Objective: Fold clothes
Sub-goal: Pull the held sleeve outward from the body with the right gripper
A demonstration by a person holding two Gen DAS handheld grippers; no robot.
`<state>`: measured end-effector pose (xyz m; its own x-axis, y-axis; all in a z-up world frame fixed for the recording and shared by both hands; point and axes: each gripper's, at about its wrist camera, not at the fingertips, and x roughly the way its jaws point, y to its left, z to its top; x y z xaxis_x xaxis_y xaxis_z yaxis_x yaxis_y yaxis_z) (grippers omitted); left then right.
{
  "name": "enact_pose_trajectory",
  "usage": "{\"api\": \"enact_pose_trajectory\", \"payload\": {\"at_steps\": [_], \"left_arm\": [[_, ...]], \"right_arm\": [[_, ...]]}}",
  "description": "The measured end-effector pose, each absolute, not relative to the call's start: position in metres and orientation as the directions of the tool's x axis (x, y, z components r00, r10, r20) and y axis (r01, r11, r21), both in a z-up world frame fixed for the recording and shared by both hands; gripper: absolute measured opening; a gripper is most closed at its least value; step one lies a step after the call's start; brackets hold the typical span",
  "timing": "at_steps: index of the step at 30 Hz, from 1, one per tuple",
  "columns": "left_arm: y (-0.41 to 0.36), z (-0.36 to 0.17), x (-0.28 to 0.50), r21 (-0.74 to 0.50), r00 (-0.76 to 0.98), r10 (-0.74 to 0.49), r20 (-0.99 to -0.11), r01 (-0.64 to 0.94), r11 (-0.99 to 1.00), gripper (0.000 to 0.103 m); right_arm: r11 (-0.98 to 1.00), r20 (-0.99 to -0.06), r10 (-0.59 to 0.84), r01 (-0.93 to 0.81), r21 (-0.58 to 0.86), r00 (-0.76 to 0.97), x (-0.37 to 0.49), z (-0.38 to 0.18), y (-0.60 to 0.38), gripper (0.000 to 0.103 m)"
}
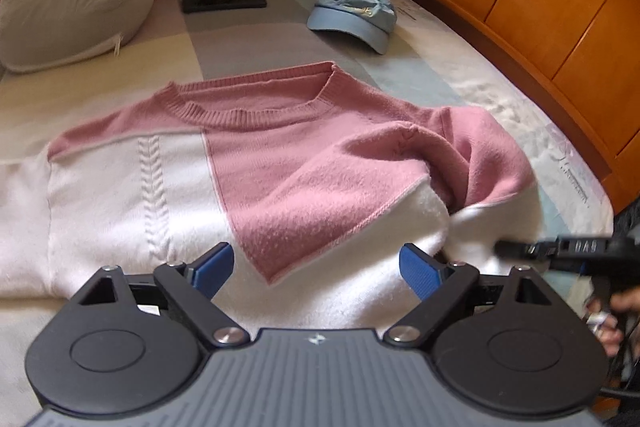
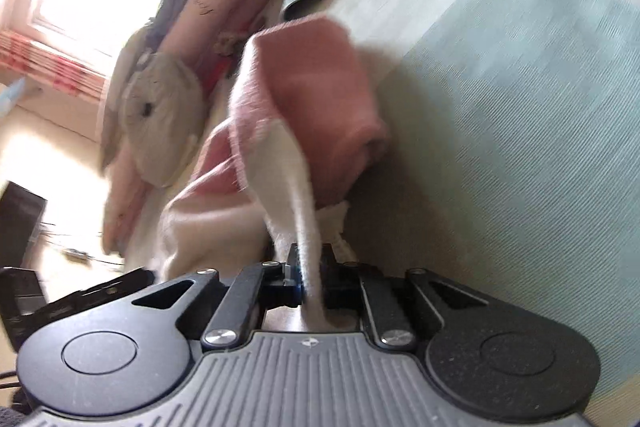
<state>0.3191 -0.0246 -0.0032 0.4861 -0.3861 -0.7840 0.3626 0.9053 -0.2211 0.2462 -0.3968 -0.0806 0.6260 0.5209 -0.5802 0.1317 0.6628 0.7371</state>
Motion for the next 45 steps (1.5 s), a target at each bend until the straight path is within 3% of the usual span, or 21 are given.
{"api": "enact_pose_trajectory", "payload": {"at_steps": [7,11,20,31,38,42,45], "left_arm": [[-0.025,-0.007,0.325,-0.213,0.476,-0.365,-0.801,0.343,0.915,0.09],[-0.024,-0.002,0.327,-0.206,0.493,-0.356,-0.794,0.333,0.92,0.09],[-0.017,0.004,0.328,-0.187,0.521,-0.32,-0.791,0.293,0.938,0.09],[-0.012,0.018,0.323,-0.121,0.556,-0.24,-0.796,0.243,0.962,0.09],[0.003,0.031,0.305,-0.11,0.603,-0.151,-0.784,0.105,0.988,0.09],[0.008,0.03,0.295,-0.092,0.602,-0.092,-0.793,0.031,0.995,0.09],[0.007,0.03,0.287,-0.09,0.601,-0.078,-0.795,0.011,0.996,0.09]], "right_arm": [[0.842,-0.705,0.342,0.13,0.524,0.622,0.274,-0.042,-0.443,0.012],[0.905,-0.737,0.235,0.133,0.403,0.633,0.334,-0.022,-0.447,0.012],[0.958,-0.816,0.013,0.228,0.176,0.577,0.383,-0.022,-0.512,0.012],[0.954,-0.819,-0.124,0.294,0.056,0.56,0.437,-0.013,-0.549,0.012],[0.968,-0.826,-0.159,0.251,-0.022,0.541,0.467,-0.012,-0.567,0.012],[0.96,-0.823,-0.153,0.28,0.008,0.548,0.478,-0.007,-0.589,0.012],[0.96,-0.833,-0.139,0.278,0.019,0.536,0.479,-0.01,-0.596,0.023]]}}
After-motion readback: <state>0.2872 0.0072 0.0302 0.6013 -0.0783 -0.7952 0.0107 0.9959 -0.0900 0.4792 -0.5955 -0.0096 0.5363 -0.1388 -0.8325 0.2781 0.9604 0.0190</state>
